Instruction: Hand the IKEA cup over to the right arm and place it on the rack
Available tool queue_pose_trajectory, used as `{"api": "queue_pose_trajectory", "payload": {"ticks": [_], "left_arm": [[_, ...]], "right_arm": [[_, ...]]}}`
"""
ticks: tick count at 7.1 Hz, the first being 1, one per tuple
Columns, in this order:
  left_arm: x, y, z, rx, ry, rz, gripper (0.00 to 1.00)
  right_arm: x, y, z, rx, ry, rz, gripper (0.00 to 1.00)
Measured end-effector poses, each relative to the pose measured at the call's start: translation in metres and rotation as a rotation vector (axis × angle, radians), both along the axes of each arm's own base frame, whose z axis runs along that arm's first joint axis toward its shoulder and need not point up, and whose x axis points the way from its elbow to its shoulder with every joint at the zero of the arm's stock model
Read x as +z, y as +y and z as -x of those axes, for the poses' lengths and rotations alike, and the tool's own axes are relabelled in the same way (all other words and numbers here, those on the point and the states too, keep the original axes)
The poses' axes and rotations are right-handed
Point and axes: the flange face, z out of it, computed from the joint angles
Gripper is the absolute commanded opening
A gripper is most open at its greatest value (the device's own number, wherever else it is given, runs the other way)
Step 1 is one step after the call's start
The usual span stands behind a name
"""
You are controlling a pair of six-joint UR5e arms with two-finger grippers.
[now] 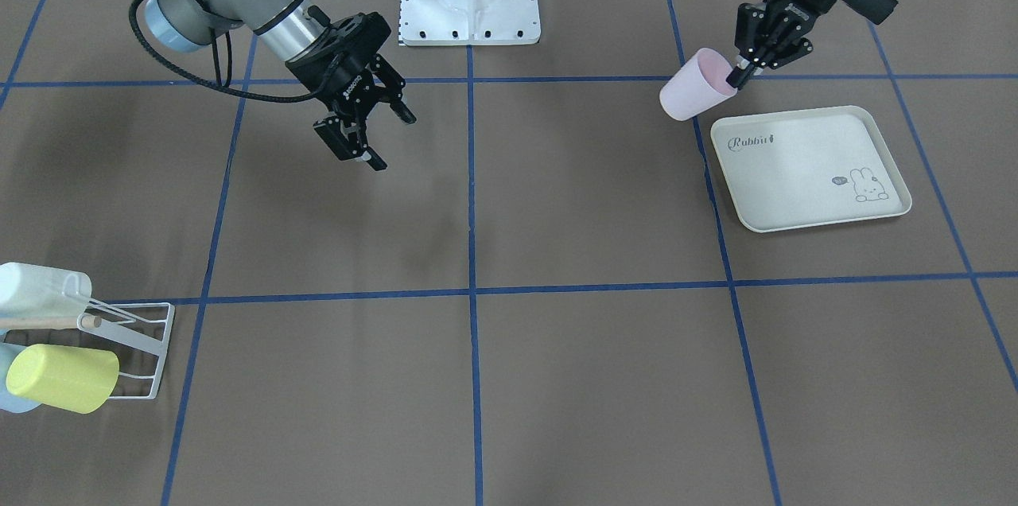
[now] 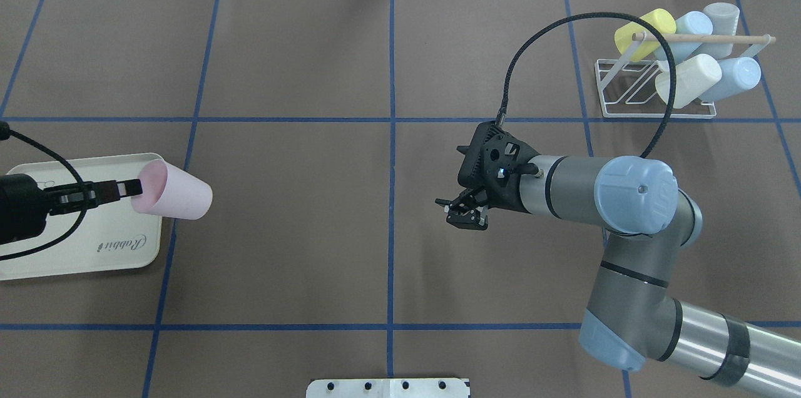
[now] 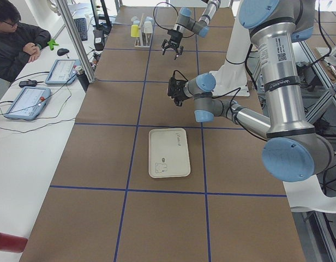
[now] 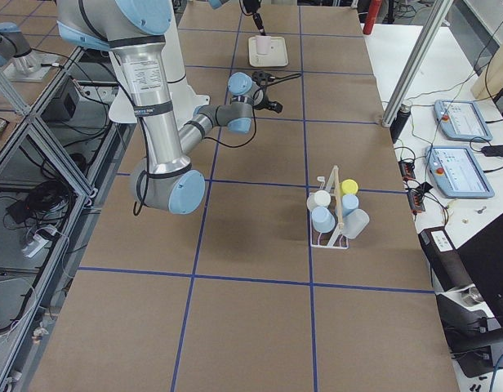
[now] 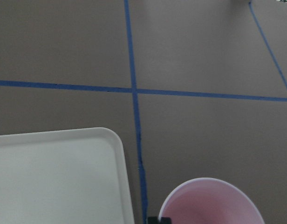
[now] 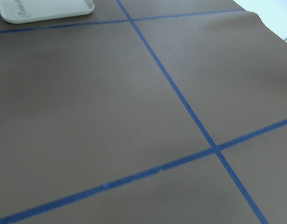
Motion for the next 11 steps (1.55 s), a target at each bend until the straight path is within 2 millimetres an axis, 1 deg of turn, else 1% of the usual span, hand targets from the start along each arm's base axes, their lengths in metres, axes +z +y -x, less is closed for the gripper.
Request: {"api": "queue_pose_trajectory", "payload": {"ticks": [2, 3, 4, 6, 7, 8, 9, 11], "left_arm": [[-0.055, -0.009, -0.022, 0.011, 0.166, 0.027, 0.0], [-0.077, -0.009, -0.034, 0.028, 0.223, 0.026, 0.0], [-0.093, -0.005, -0.047, 0.052, 0.259, 0.019, 0.0], [-0.113, 0.004, -0.074, 0.091, 0.293, 0.01, 0.0], [-0.126, 0.006, -0.092, 0.091, 0.289, 0.016, 0.0], [-0.14, 0.008, -0.109, 0.092, 0.278, 0.026, 0.0], [-0.15, 0.014, -0.123, 0.097, 0.27, 0.033, 0.0], [-0.154, 0.026, -0.144, 0.108, 0.263, 0.042, 0.0]], "right_arm": [[0.0, 0.02, 0.018, -0.045, -0.17, -0.079, 0.96], [0.003, 0.03, 0.024, -0.064, -0.258, -0.116, 0.96], [0.004, 0.039, 0.026, -0.079, -0.33, -0.146, 0.96], [0.001, 0.054, 0.024, -0.098, -0.419, -0.179, 0.96], [0.0, 0.06, 0.025, -0.104, -0.445, -0.186, 0.96], [-0.001, 0.065, 0.026, -0.108, -0.46, -0.189, 0.97], [-0.001, 0.067, 0.026, -0.112, -0.467, -0.19, 0.97], [-0.002, 0.07, 0.027, -0.116, -0.472, -0.191, 0.98]]}}
